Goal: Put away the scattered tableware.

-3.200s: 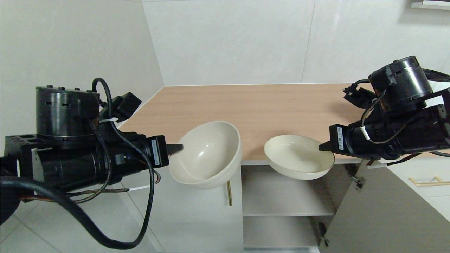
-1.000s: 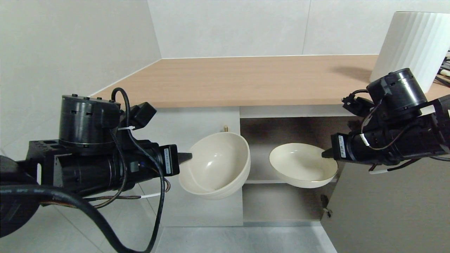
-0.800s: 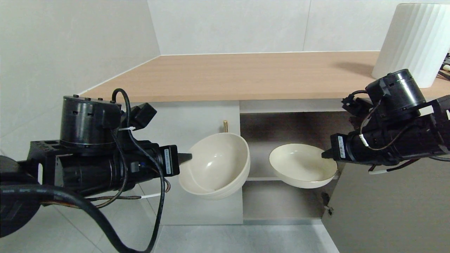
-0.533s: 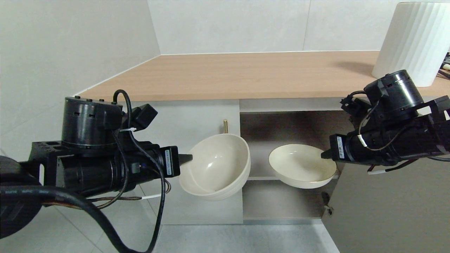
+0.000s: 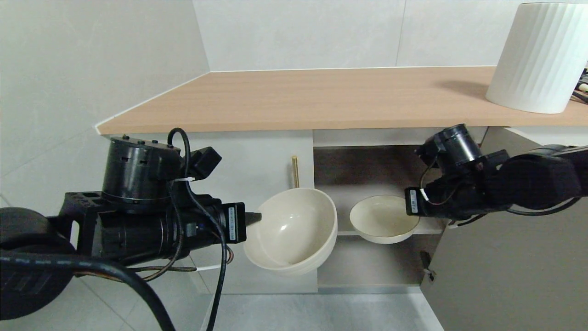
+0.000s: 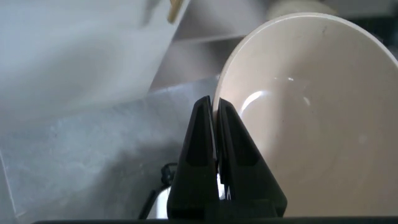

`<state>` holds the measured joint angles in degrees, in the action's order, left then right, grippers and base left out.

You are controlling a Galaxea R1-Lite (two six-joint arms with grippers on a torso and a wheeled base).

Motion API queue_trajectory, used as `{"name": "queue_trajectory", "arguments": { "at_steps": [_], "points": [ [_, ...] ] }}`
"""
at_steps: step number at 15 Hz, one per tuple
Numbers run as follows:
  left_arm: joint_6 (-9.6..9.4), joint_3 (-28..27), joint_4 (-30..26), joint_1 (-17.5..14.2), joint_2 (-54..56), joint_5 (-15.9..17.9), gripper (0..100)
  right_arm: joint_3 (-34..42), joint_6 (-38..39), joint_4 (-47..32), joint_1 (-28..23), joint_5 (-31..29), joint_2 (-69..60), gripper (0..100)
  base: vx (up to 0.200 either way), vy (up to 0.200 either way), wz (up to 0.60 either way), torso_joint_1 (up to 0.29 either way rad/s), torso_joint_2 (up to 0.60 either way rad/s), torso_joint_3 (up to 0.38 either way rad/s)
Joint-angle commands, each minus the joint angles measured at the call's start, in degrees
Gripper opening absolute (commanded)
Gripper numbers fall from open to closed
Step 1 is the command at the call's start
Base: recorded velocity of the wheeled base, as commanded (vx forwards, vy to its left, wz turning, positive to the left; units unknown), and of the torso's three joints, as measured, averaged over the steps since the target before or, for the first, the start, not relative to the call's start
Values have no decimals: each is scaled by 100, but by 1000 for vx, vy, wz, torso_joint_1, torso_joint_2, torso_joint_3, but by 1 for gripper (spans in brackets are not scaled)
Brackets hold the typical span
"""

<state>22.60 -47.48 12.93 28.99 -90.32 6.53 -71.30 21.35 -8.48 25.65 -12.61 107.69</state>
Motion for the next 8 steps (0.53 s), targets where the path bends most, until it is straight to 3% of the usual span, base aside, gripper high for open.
{"name": "queue_trajectory", "arguments": {
  "at_steps": [1,5,8],
  "points": [
    [-10,11,-1,63,-284,-12,0,-50,28,646,-51,-207,1114,0,0,0,0,0,0,0],
    [-10,2,-1,63,-328,-12,0,-437,441,1596,-306,-295,2256,0,0,0,0,0,0,0],
    [-10,11,-1,89,-372,-12,0,-1140,599,1631,-587,-726,2942,0,0,0,0,0,0,0]
  ]
}}
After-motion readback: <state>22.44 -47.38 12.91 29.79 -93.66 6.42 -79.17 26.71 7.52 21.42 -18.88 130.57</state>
